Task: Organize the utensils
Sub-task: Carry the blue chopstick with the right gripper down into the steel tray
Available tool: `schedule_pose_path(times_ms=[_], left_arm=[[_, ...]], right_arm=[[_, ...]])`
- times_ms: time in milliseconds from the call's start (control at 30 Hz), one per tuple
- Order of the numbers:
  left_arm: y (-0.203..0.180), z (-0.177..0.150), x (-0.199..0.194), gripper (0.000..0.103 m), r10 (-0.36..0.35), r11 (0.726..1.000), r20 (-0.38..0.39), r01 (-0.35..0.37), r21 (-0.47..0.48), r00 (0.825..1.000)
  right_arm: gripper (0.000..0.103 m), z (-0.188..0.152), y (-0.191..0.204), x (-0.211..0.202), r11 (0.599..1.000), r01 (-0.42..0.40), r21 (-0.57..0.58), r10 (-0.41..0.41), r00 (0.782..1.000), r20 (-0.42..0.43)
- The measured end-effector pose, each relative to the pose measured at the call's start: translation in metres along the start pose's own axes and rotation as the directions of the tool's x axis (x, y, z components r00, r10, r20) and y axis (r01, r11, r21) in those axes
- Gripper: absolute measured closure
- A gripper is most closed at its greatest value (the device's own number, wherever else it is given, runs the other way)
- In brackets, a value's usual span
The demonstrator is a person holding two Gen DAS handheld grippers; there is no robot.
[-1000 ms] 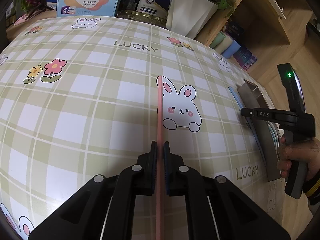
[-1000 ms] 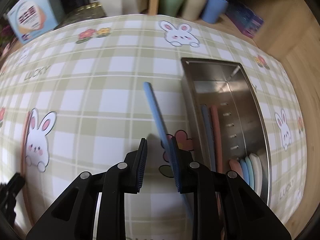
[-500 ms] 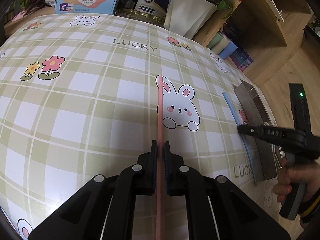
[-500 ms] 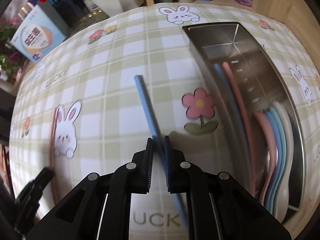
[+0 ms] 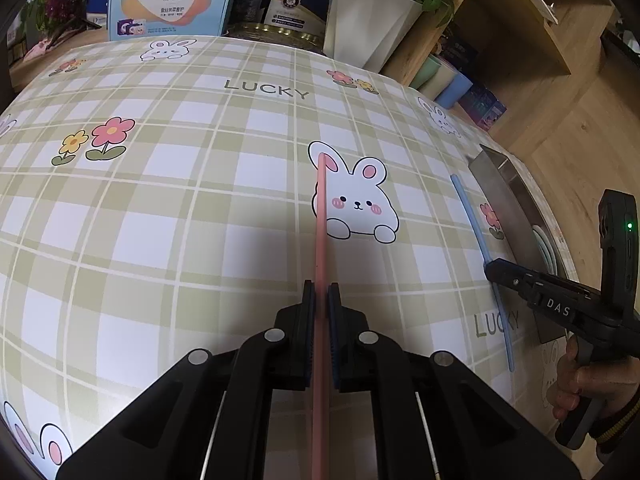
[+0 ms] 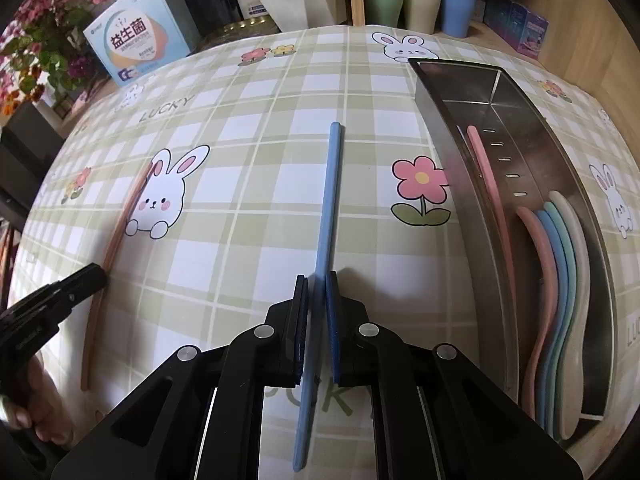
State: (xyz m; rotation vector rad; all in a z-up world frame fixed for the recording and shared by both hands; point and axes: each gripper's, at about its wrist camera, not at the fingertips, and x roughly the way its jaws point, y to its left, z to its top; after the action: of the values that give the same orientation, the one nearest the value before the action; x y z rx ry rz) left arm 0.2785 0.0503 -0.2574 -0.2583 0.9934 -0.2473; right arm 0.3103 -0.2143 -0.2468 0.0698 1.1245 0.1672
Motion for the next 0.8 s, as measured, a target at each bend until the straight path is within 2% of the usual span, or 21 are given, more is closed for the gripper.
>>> schedule_pose_path(times_ms=[333,533,800], left_arm=[[0.005,0.004,0.001,0.095,-0.021,0.999,-0.032,0.020,-0.051,0.999],[-0.012,0.002,0.002,0.095,0.075,0.997,-0.020,-0.074,0.012,0.997],[-0.018,0.001,0.002,0.095,0.122,0.992,-0.020,-0.121,0.043,0.992]], right_arm=[[0.094,-0.004,-0.004,-0.001,1.000,-0.019,-0.003,0.019,0.999,0.047],[0.094,-0.004,-0.003,0.001,1.000,-0.019,-0.016,0.020,0.996,0.082],[0.095,-0.010,-0.007,-0.002,0.999,-0.049,-0.022,0.052,0.992,0.115]])
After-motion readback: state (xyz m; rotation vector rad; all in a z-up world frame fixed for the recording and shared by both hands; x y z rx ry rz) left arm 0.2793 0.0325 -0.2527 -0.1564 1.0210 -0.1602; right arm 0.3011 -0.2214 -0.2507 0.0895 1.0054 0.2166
